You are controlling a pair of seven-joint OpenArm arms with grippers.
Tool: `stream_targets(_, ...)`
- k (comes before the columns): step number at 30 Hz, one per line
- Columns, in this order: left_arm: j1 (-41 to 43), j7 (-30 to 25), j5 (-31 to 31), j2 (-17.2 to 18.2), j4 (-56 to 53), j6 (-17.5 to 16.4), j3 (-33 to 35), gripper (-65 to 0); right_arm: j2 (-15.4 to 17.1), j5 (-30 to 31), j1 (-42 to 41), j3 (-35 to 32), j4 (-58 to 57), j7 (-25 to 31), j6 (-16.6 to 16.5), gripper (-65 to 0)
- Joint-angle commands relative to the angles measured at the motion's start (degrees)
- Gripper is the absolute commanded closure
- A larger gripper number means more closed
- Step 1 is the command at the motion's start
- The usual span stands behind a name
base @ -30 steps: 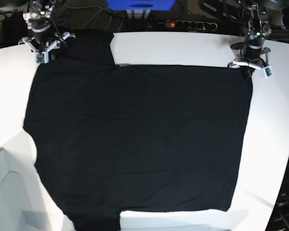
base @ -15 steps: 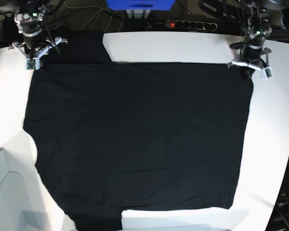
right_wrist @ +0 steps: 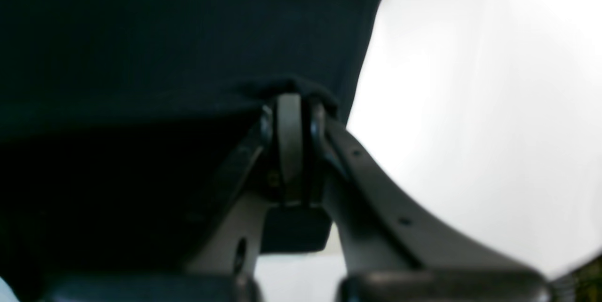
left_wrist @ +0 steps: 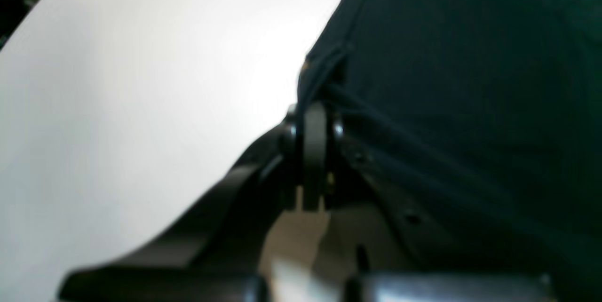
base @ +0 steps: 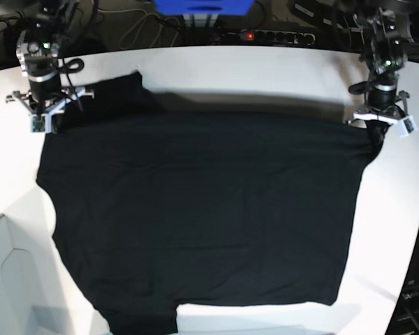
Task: Fold the T-shirt properly
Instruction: 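Lift the shoulder edge with both grippers and pull it toward the hem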
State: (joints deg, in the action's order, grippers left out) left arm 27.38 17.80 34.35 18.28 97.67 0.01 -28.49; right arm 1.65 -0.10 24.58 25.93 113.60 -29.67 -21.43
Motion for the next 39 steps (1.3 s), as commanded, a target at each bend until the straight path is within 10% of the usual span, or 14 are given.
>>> stream_targets(1,-0.6,-1.7,-0.2,0.9,0.7,0.2,-0.3,0.0,0.9,0.1,-1.4,0.2,0.7,1.4,-0.2,0.0)
stream_targets(12,-12.9,-1.7,-0.2,0.8,-5.8,0.3,5.3,0.0,5.3,0.1,-21.6,-1.1,-8.2,-8.1,-0.2,0.0)
stream_targets(39,-34.1,5.6,-0.2,0.9,-23.6,-0.1,5.9,0.0,9.3,0.1,-42.4,-5.8,-37.0,-1.3,0.2,0.0)
